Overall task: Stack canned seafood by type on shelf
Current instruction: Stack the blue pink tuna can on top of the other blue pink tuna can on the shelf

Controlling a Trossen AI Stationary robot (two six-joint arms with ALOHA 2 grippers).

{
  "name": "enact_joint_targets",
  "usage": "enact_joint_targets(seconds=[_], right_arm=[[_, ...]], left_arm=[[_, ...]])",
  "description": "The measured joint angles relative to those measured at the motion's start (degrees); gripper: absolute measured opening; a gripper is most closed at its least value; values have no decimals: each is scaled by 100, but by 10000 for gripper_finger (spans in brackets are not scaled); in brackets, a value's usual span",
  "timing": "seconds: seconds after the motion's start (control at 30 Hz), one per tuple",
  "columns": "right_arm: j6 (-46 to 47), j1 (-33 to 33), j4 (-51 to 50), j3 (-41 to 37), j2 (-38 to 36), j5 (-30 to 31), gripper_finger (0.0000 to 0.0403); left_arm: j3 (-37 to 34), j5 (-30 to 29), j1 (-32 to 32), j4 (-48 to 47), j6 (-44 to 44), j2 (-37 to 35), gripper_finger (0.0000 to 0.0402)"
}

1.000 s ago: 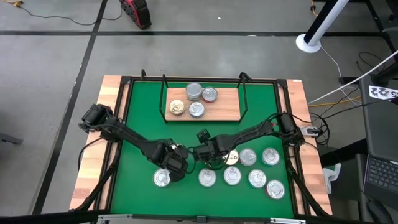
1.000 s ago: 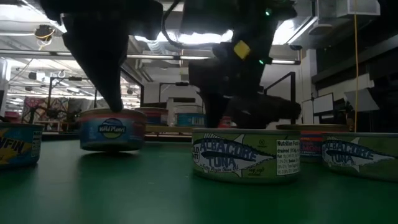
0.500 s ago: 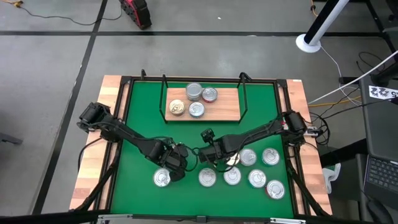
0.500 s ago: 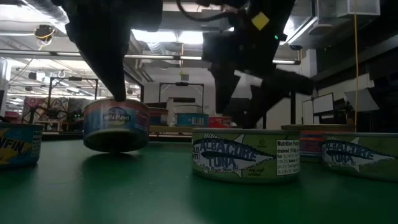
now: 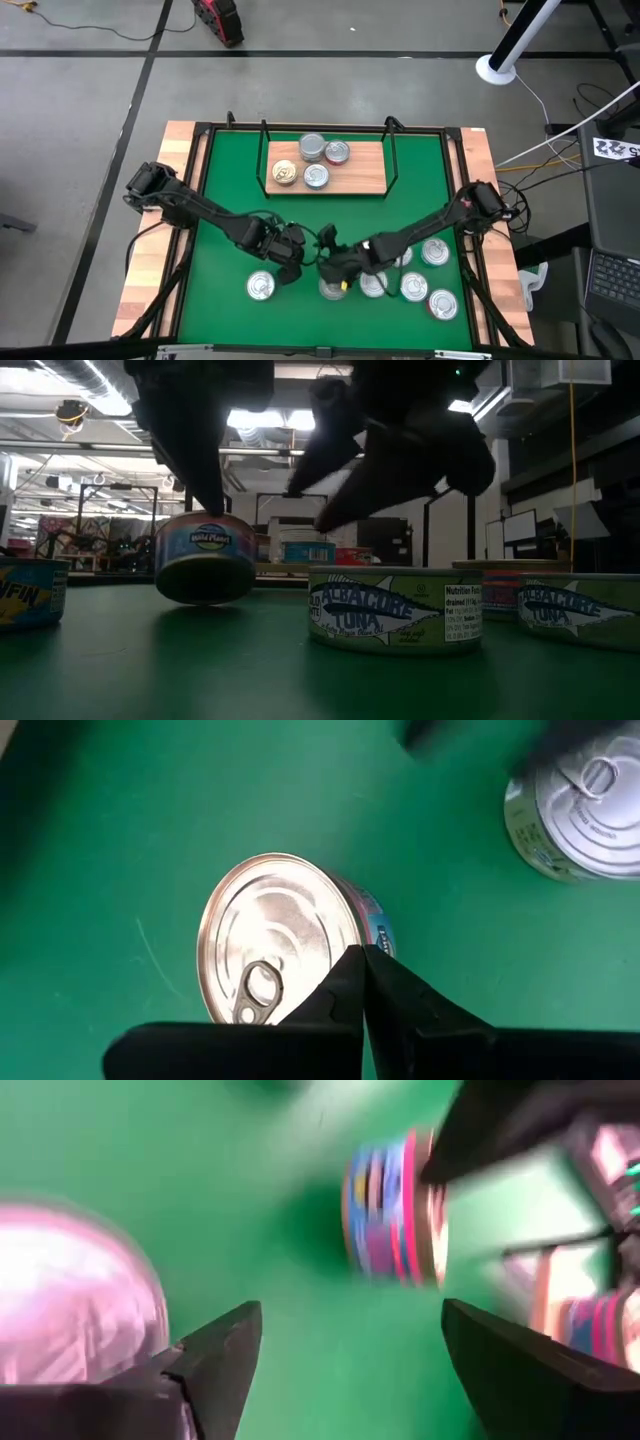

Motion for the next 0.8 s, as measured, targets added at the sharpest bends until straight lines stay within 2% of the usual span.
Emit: enact_joint_targets(seconds=[0.17,0.3,0.43,0.8], right_arm=[[-259,95,1827,-786,4,562,307],[-297,-20,2960,-1223,8,598,307],[-298,-192,3313,-1351,132,265,307],[-838,-248,3933,-1350,464,237,307]], left_arm=[[0,0,100,11,3,0,0],[0,104,166,163,9,0,0],[0,135,217,288,98,-2,0],[0,250,339,469,169,-4,0]])
